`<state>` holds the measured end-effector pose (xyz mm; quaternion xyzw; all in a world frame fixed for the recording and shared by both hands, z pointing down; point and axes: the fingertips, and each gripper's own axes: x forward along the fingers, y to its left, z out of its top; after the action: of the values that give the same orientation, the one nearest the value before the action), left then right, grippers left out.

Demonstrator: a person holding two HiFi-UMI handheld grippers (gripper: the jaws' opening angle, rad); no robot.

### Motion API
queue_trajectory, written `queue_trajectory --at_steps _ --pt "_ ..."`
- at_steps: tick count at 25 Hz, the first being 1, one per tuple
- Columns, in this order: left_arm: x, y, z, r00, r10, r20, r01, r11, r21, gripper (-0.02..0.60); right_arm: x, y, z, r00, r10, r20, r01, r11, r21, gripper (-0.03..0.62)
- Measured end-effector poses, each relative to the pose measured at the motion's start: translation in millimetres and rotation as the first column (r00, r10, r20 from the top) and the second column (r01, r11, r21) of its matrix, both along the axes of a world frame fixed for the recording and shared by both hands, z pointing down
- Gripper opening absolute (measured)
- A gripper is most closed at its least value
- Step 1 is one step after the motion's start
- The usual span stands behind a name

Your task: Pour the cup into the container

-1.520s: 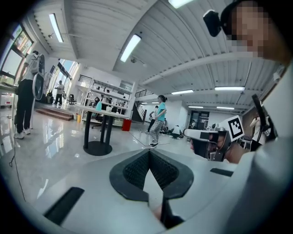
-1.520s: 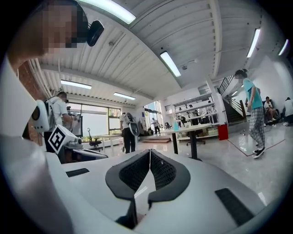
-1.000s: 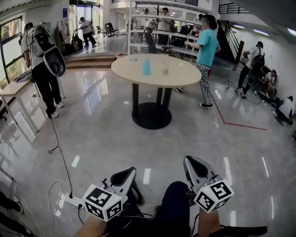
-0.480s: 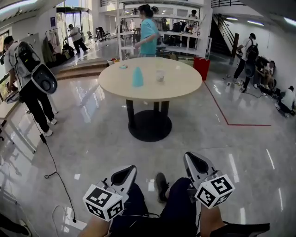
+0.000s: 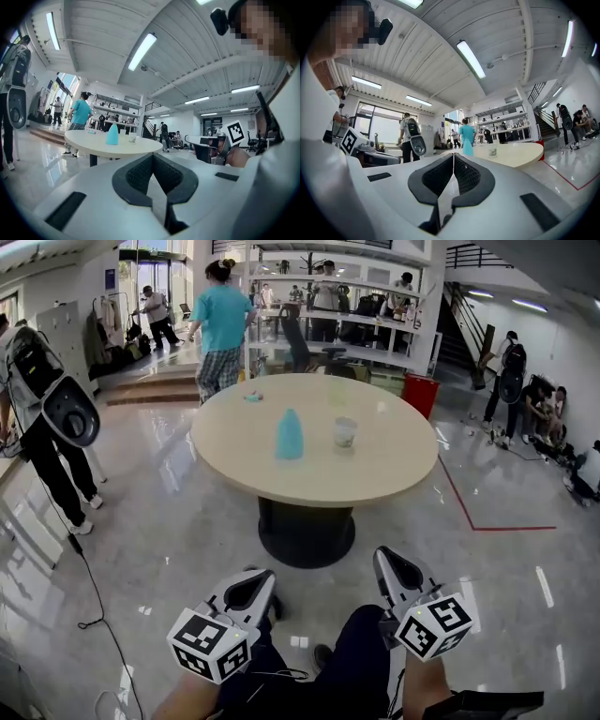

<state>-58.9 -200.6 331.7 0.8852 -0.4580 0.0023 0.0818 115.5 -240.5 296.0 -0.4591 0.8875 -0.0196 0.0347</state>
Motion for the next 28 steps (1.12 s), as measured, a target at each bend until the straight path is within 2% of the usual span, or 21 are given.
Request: queue_trajectory --at_steps 3,10,21,25,28 --pt "-22 -33 0 1.000 -0.005 0.006 0.005 1.000 0.014 -0.008 -14 -37 1 1.000 0.023 0.001 -0.023 1.000 0.004 0.006" --pt "-37 -157 -3 1.000 -0.016 0.006 0.015 0.999 0.030 -0.008 -14 -160 0 0.998 0.062 -0.002 -0.062 0.998 0.017 0.008" --pt "-67 -328 3 0.999 -0.044 0.001 0.044 0.999 0.016 -0.008 2 -308 7 0.991 0.133 -0.004 -0.133 0.991 0.018 0.013" --pt "-71 -365 7 0.999 -0.045 0.018 0.045 0.999 0.007 -0.008 5 -342 11 0.991 0.134 -0.010 -0.133 0.991 0.008 0.091" --pt "-74 -388 8 0.999 -0.044 0.025 0.044 0.999 0.006 -0.008 1 -361 16 0.993 0.117 -0.026 -0.118 0.993 -0.023 0.178"
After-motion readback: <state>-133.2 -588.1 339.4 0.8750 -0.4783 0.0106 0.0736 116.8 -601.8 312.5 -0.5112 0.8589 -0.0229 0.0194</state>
